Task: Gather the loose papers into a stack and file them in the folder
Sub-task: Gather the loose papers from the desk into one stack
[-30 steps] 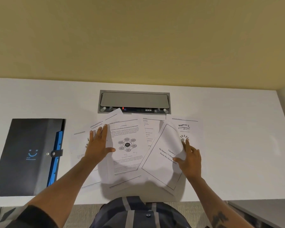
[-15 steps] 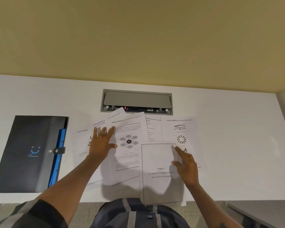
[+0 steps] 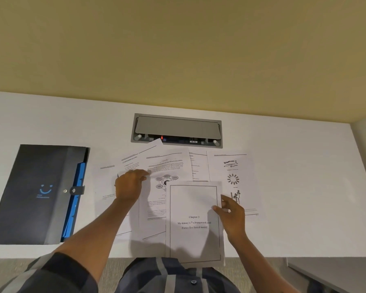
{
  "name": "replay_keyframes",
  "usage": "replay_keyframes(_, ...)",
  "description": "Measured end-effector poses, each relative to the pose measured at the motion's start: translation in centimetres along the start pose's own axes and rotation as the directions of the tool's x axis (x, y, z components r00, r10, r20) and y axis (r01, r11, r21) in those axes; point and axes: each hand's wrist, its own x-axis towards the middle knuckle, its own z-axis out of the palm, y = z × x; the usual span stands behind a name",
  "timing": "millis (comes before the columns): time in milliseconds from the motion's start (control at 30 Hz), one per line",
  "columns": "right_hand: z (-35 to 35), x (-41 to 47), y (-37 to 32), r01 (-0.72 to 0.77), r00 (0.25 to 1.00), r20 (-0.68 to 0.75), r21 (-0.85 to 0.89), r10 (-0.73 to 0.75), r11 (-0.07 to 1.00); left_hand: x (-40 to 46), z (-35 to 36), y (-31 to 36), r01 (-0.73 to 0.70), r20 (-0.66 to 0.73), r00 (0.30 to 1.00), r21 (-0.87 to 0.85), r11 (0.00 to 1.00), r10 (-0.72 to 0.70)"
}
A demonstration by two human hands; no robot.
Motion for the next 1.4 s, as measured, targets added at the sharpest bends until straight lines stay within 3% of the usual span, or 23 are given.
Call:
replay_keyframes(167,1.8,0.5,-2.2,-0.046,0.996,0.077,0.034,0.043,0.998,-0.3,-0.1,0.0,-0.036,-0.014,0.999,0.008,0.999,0.037)
replay_keyframes(300,3.7,1.3,-4.8,-0.008,0.995,0.099,0.098,-0.001,0.995,-1.2,-0.1,0.1,-0.070,-0.123,0.991,-0.114,0.991,0.056)
replay_keyframes(500,6.2,2.6,-7.2,-0.063,0.995,0.094,0.236,0.042,0.970,-2.3,-0.1,0.1,-0.076,-0.151,0.988,-0.245,0.966,0.039)
replay_keyframes(800,7.5,2.9,-8.3,-0.067,0.987,0.153,0.180,0.039,0.981,-3.2,0.6,-0.8,-0.042,-0.128,0.992,-0.359,0.932,-0.005)
replay_keyframes(900,7.8,2.5,-8.3,-0.075,0.992,0.115,0.251,0.047,0.965,-3.3,1.0,-1.0,0.006,-0.061,0.997,-0.562,0.827,-0.048)
replay_keyframes(1033,8.3,2.1,-7.9,-0.095,0.993,0.094,0.280,0.071,0.955,-3.9,1.6,0.1,0.180,0.054,0.970,-0.818,0.546,-0.238)
replay_keyframes(1233,8.8,2.0,-7.3,-0.096,0.992,0.095,0.195,0.079,0.976,-4.2,2.1,0.3,0.301,0.164,0.912,-0.890,0.342,-0.375)
replay_keyframes(1400,9.2,1.8,-7.0,-0.087,0.994,0.083,0.122,0.077,0.989,-3.7,1.7,0.3,0.388,0.262,0.874,-0.884,0.260,-0.410)
